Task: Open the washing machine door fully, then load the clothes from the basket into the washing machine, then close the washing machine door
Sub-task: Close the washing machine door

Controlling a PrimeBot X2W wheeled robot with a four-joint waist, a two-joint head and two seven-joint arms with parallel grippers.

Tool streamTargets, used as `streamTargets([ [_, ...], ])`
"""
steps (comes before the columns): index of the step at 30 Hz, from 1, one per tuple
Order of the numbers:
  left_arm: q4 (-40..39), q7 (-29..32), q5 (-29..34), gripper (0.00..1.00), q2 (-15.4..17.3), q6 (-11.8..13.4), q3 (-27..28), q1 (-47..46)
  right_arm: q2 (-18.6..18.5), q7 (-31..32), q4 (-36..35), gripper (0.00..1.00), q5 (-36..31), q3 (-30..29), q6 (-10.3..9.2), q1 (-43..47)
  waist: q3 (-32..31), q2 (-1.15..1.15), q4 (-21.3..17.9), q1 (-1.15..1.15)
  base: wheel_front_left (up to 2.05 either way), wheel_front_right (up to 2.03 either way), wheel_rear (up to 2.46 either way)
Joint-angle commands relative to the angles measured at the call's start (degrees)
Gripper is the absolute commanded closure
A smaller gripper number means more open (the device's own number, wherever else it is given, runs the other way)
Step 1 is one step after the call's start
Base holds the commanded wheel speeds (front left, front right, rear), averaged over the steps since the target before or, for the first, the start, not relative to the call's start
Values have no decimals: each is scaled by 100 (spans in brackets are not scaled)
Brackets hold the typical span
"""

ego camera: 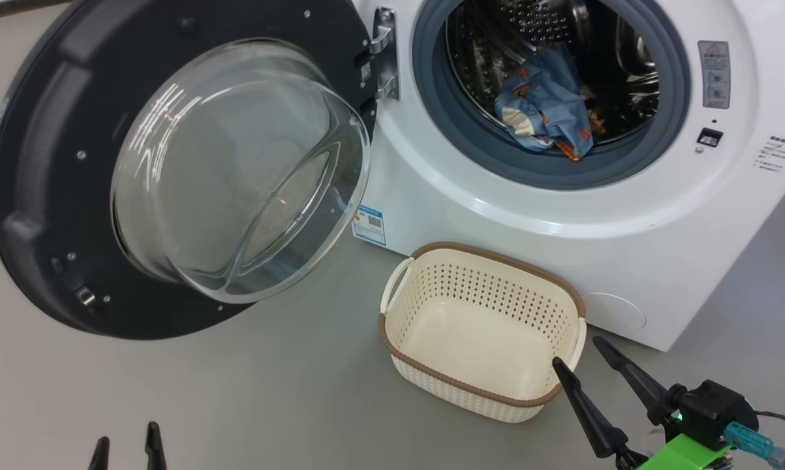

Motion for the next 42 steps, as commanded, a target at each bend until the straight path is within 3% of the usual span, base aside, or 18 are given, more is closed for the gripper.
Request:
streamTargets([
  [1,-203,-36,-54,0,65,71,196,-143,-121,-28,-107,0,67,164,35,-206,106,0,90,0,0,0,0],
  [12,-349,-36,-272,1,65,132,170,-89,-194,-28,-38,0,143,341,35,-413,167,0,132,0,0,0,0],
  [13,-392,-36,-304,70,65,67,176,-122,-193,-28,-41,0,146,337,35,-412,161,0,129,0,0,0,0],
  [14,-453,-36,-312,100,65,5,218,-162,-189,-28,-49,0,149,318,35,-400,153,0,126,0,0,0,0],
  [21,-1061,-36,-527,100,65,-617,1010,-662,-96,-28,-174,0,108,-15,35,-77,103,0,88,0,0,0,0],
  [26,-1163,-36,-623,100,203,-859,1492,-1186,-44,-28,-208,0,61,-266,35,162,78,0,57,0,0,0,0],
  [30,-977,-36,-848,100,730,-923,1800,-1851,33,-28,-252,0,21,-512,35,387,31,0,14,0,0,0,0],
  [35,-416,-36,-1494,100,1637,-931,1719,-2662,81,-28,-317,0,-20,-707,35,567,39,0,-96,0,0,0,0],
  [39,351,34,-2378,100,2199,-932,1552,-3252,89,-28,-346,0,-35,-785,35,621,61,0,-197,0,0,0,0],
  [42,980,459,-3171,100,2542,-933,1427,-3675,85,-28,-369,0,-40,-813,35,617,104,0,-273,0,0,0,0],
])
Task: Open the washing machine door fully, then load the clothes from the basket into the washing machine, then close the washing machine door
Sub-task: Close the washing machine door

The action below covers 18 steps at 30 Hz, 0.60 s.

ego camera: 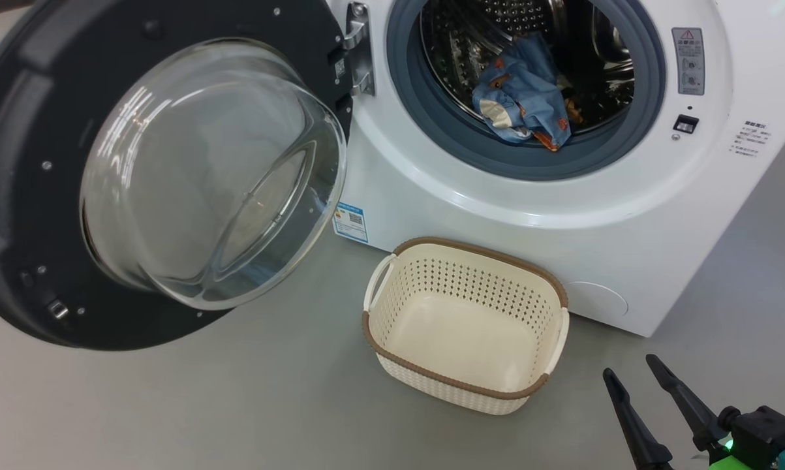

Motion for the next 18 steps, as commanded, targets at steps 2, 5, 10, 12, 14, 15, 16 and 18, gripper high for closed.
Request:
streamTargets([
  [2,298,358,-437,100,554,-14,114,-472,-119,-28,-168,0,-54,66,35,-52,78,0,-82,0,0,0,0],
  [5,945,1107,-1054,100,849,-15,-23,-789,-134,-28,-178,0,-56,69,35,-74,133,0,-147,0,0,0,0],
  [10,1835,2258,-1699,100,1148,-15,-199,-1139,-154,-28,-182,0,-55,69,35,-73,191,0,-225,0,0,0,0],
  [12,2076,2618,-1865,100,1226,-15,-250,-1246,-166,-28,-189,0,-55,81,35,-62,208,0,-250,0,0,0,0],
  [14,2215,2935,-1963,100,1291,-15,-347,-1311,-188,-28,-203,0,-50,92,35,-62,238,0,-278,0,0,0,0],
  [15,2247,3058,-1990,100,1304,-15,-412,-1339,-197,-28,-210,0,-49,94,35,-61,250,0,-286,0,0,0,0],
  [16,2263,3144,-2020,100,1312,-15,-459,-1361,-208,-28,-219,0,-50,98,35,-65,277,0,-298,0,0,0,0],
  [18,2274,3315,-2084,100,1287,-15,-568,-1406,-230,-28,-228,0,-53,105,35,-80,314,0,-315,0,0,0,0],
])
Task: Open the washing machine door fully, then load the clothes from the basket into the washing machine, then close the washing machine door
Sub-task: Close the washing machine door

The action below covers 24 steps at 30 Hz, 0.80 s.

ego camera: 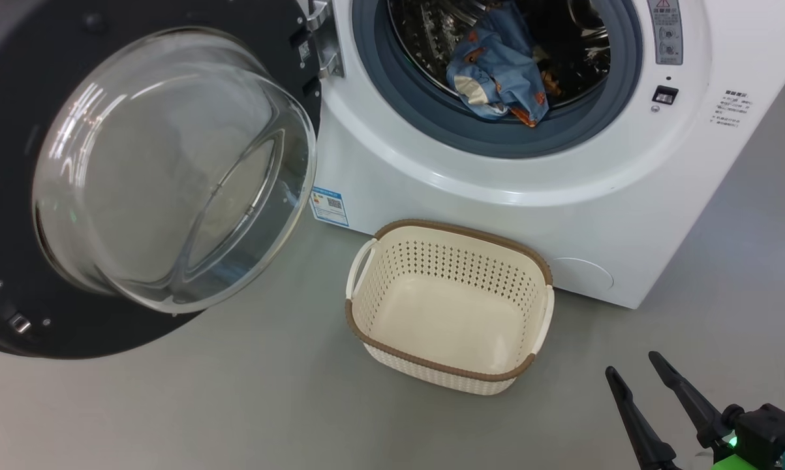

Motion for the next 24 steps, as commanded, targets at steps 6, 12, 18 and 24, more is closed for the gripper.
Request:
streamTargets([
  [6,-207,432,-250,100,371,-16,-157,-247,-196,-28,-165,0,-31,152,35,-149,105,0,-111,0,0,0,0],
  [12,-321,707,-414,100,408,-16,-303,-147,-184,-28,-155,0,-31,157,35,-153,86,0,-155,0,0,0,0],
  [18,-599,1210,-683,100,415,-16,-488,91,-137,-28,-140,0,-32,126,35,-99,22,0,-145,0,0,0,0],
  [24,-1236,1702,-982,100,471,-16,-642,437,-82,-28,-136,0,-44,105,35,-92,-38,0,-130,0,0,0,0],
])
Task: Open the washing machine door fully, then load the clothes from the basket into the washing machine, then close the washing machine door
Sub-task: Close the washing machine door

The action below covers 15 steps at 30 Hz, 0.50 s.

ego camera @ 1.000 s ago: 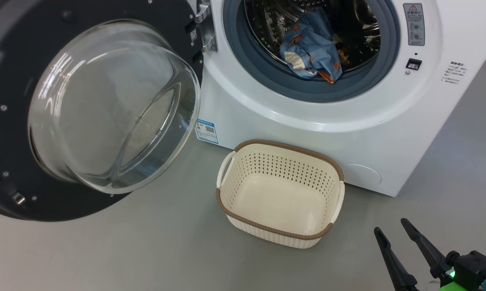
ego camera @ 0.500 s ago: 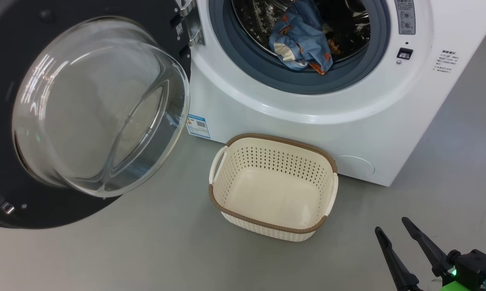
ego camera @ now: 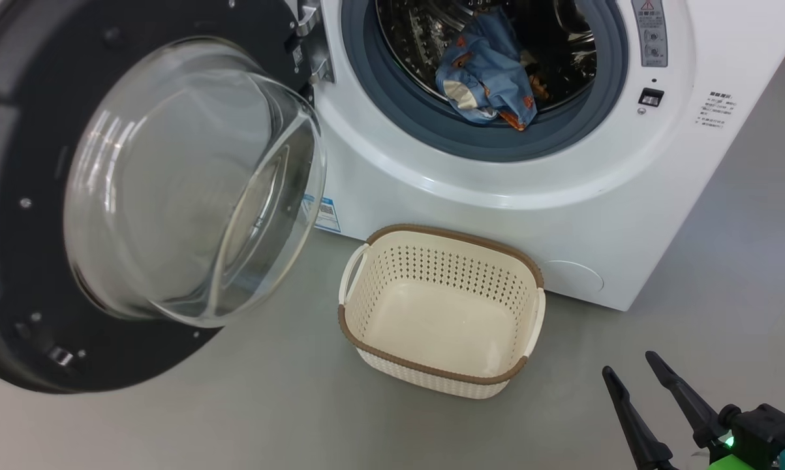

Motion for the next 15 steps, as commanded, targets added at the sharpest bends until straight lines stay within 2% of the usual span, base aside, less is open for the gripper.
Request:
streamTargets([
  [1,-341,213,-128,100,218,-23,47,11,-61,-28,-128,0,-44,68,35,-70,-31,0,2,0,0,0,0],
  [9,-1733,845,-670,100,269,-23,-91,575,48,-28,-104,0,-49,22,35,-7,-163,0,0,0,0,0,0],
  [15,-2543,1161,-984,100,128,-23,-239,706,99,-28,-103,0,-44,14,35,-13,-190,0,-69,0,0,0,0],
])
